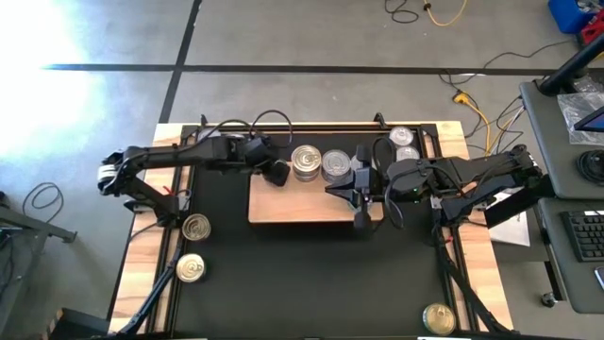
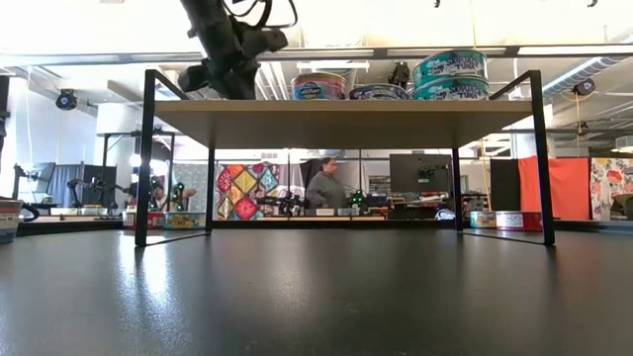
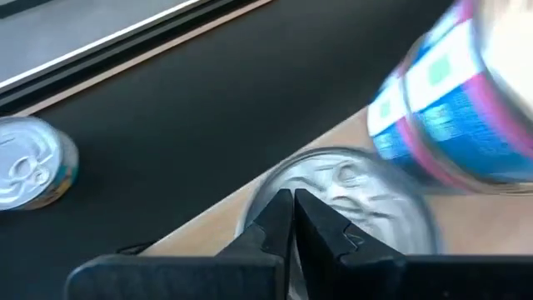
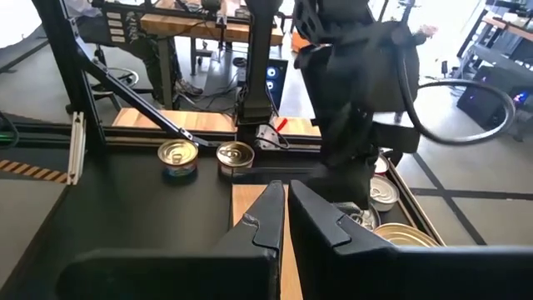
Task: Stack canned seafood by type on shelf
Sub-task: Put the green tuna can on the shelf
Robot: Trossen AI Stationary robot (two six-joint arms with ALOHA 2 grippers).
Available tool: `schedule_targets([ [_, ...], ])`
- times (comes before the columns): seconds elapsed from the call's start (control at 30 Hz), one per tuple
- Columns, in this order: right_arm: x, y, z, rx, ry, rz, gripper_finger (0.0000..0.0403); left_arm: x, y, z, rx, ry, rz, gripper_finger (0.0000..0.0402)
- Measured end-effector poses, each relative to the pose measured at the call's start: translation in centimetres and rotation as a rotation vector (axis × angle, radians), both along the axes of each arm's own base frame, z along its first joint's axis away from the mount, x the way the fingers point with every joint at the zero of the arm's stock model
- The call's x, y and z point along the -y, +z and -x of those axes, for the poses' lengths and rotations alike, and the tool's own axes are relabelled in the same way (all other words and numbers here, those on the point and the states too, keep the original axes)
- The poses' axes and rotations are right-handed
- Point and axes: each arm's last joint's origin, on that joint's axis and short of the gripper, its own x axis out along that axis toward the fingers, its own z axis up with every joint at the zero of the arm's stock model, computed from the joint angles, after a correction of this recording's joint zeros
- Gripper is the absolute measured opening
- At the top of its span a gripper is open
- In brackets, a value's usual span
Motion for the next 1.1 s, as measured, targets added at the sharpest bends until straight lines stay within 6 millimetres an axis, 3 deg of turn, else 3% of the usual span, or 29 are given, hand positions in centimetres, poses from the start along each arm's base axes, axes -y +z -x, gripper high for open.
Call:
schedule_targets([
  [0.2,0.0,-0.1,0.0,-0.021,0.022,0.055,0.0013,-0.5,-0.4,0.4,-0.048,0.052,0.012,0.0000],
  [0.5,0.0,-0.2,0.1,-0.035,0.046,0.123,0.0013,0.4,0.5,1.8,-0.059,0.172,0.072,0.0000],
  [0.77,-0.2,-0.2,0.1,-0.032,0.116,0.110,0.0013,4.0,4.5,1.3,-0.060,-0.115,0.020,0.0000],
  [0.93,-0.2,-0.1,0.0,-0.015,0.097,0.048,0.0013,4.6,3.9,2.1,-0.170,-0.142,0.033,0.0000],
  [1.1,-0.8,-0.4,-0.2,-0.021,0.081,-0.045,0.0013,4.6,2.3,1.4,-0.192,-0.200,0.052,0.0000],
])
